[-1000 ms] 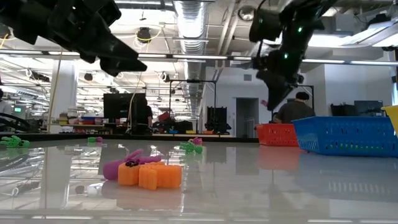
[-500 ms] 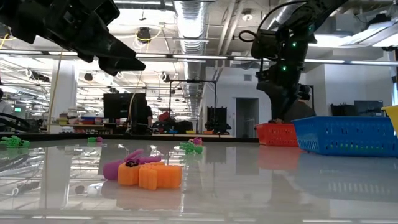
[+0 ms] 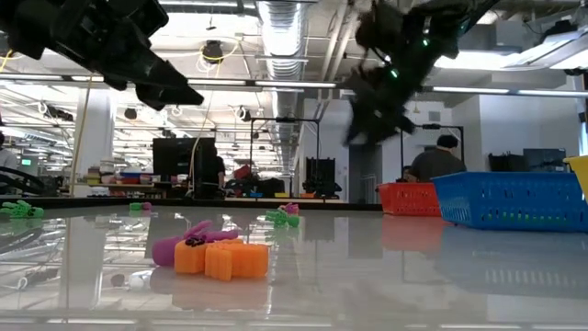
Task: Sort Halloween decoration
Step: Put the green skeleton toy into the blue basket
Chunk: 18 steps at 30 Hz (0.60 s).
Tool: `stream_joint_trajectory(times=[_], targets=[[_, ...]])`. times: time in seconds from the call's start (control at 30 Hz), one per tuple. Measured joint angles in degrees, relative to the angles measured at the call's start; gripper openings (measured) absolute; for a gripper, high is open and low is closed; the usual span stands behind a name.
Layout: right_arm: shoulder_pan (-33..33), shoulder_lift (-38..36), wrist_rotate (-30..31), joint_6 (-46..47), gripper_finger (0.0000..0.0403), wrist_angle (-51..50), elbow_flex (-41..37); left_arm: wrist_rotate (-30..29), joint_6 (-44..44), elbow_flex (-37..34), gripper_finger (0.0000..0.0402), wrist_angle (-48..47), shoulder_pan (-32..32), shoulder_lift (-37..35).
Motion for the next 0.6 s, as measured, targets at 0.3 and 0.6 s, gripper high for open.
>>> stream_joint_trajectory(times=[0.3,0.6], targets=[[9.28,6.94,-7.18,0.46,0.022,16.6,0.04,-0.22,-1.23,0.0,0.024,-3.36,-3.67,-6.95],[28.44,15.82,-3.64,-8.53,0.0219,26.7,0.0,-2.97,1.71,0.02,0.024,-4.32,-7.13,-7.18]])
